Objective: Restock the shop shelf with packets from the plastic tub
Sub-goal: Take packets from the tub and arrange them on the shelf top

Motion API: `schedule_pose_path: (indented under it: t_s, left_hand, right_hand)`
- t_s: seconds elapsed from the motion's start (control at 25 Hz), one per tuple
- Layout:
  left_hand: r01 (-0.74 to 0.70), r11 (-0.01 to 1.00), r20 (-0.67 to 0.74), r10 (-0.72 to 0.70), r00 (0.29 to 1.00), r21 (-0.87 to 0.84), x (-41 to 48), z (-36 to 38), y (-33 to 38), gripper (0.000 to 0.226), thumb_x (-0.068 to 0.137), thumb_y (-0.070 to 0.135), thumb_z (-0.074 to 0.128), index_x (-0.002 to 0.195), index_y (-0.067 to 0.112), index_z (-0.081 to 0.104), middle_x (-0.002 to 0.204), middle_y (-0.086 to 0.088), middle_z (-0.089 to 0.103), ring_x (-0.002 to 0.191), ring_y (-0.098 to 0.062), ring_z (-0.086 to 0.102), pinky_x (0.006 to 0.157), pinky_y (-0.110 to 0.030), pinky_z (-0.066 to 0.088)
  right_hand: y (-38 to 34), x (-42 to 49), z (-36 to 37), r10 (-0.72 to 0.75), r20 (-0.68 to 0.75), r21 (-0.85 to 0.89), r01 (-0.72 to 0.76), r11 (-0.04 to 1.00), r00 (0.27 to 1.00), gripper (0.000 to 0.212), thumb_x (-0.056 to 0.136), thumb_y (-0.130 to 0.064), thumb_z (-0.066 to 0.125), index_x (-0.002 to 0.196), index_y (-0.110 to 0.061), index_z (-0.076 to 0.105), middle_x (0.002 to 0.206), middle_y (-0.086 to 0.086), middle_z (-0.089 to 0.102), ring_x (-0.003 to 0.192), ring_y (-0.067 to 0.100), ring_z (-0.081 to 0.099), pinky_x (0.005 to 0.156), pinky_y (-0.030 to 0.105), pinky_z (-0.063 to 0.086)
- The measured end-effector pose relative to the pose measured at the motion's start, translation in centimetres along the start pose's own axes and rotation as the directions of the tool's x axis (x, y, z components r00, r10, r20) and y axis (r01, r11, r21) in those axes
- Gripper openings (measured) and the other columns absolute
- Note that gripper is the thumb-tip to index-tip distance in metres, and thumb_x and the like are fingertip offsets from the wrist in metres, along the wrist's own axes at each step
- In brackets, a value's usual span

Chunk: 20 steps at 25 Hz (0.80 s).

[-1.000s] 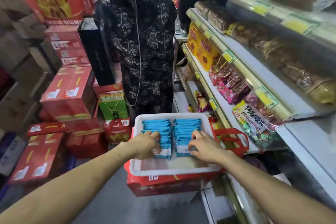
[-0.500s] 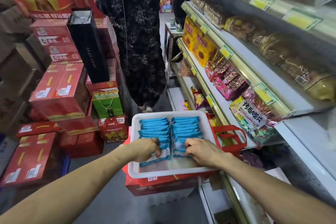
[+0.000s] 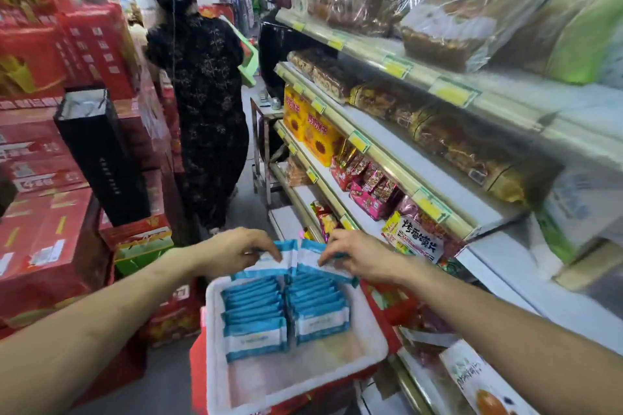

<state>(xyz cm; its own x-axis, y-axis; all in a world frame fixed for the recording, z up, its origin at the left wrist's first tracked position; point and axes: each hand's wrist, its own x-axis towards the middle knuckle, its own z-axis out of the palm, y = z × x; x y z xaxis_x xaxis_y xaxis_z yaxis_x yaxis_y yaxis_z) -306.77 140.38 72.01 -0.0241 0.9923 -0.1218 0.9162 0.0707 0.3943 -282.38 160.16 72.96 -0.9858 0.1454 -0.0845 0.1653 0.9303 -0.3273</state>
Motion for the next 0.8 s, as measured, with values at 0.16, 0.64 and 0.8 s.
schedule_pose_path:
  t_s: [0.16, 0.64, 0.8]
  left_hand:
    - [-0.156, 0.987, -0.079, 0.154, 0.985, -0.024, 4.5, -11.8, 3.5, 0.059, 0.083, -0.006, 0.061, 0.116, 0.041, 0.074, 0.113, 0.025, 0.061, 0.109, 0.006, 0.059, 0.097, -0.016, 0.043]
    - [-0.753, 0.657, -0.069, 0.753, 0.654, 0.04, 20.0, -27.4, 35.1, 0.031, 0.097, 0.013, 0.07, 0.116, 0.037, 0.075, 0.114, 0.027, 0.07, 0.107, 0.005, 0.064, 0.091, -0.013, 0.047]
    - [-0.806, 0.59, -0.021, 0.807, 0.59, 0.043, 23.2, -25.4, 45.7, 0.033, 0.098, 0.015, 0.069, 0.115, 0.042, 0.075, 0.115, 0.03, 0.068, 0.104, 0.006, 0.063, 0.088, -0.012, 0.049]
  right_hand:
    - [0.1, -2.4, -12.9, -0.001, -0.173, -0.059, -0.009, 0.998, 0.985, 0.029, 0.093, -0.005, 0.069, 0.114, -0.022, 0.079, 0.108, -0.004, 0.065, 0.097, 0.008, 0.057, 0.088, 0.02, 0.044]
    - [0.4, -30.8, -36.8, 0.356, -0.481, -0.127, -0.466, 0.876, 0.801, 0.04, 0.091, -0.011, 0.075, 0.12, -0.039, 0.074, 0.115, -0.025, 0.068, 0.107, 0.007, 0.063, 0.096, 0.036, 0.051]
    - [1.3, -42.3, -37.8, 0.498, -0.536, -0.059, -0.619, 0.783, 0.682, 0.045, 0.091, -0.009, 0.074, 0.118, -0.045, 0.074, 0.114, -0.033, 0.066, 0.104, -0.004, 0.062, 0.093, 0.022, 0.048]
